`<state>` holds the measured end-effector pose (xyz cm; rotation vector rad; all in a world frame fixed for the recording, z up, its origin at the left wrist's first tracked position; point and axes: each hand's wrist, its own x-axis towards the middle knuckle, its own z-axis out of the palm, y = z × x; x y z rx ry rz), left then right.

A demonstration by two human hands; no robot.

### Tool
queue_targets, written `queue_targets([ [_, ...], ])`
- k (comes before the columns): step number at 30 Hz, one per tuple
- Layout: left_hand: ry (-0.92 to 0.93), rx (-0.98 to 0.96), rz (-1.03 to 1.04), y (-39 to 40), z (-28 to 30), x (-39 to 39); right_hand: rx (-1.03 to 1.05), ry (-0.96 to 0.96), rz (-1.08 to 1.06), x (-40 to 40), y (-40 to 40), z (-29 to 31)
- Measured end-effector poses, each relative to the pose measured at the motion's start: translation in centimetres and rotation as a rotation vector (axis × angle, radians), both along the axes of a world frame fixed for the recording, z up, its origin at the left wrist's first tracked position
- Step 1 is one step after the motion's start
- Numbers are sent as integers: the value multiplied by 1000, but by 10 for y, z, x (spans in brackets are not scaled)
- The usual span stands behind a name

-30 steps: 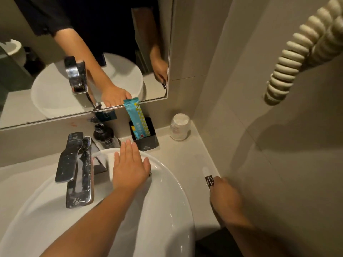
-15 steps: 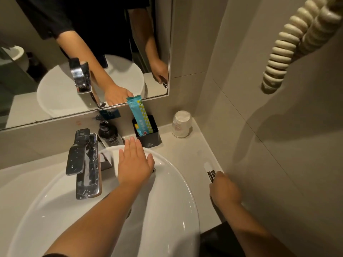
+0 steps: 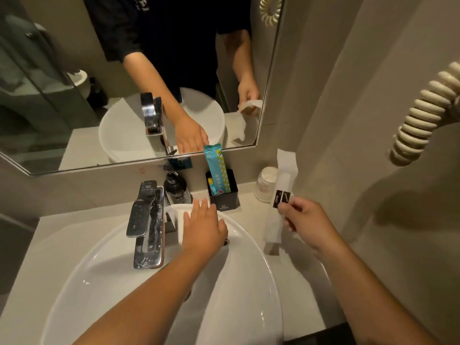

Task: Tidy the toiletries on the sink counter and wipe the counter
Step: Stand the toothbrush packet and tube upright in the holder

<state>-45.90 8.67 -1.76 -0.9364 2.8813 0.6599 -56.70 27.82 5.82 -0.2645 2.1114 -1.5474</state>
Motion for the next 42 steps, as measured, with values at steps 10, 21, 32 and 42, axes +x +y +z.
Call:
queue_targets([
  [10,651,428,380,-13,77,-46,-81,266,226,-46,-122,22],
  [21,329,283,495,-27,16,-67,316,400,372,-48,-139,-48],
  [32,132,199,473,-36,1,-74,564,458,380,-53,-146,-60],
  [42,226,146,424,-15,28,-46,426,474,253,-47,-127,-39],
])
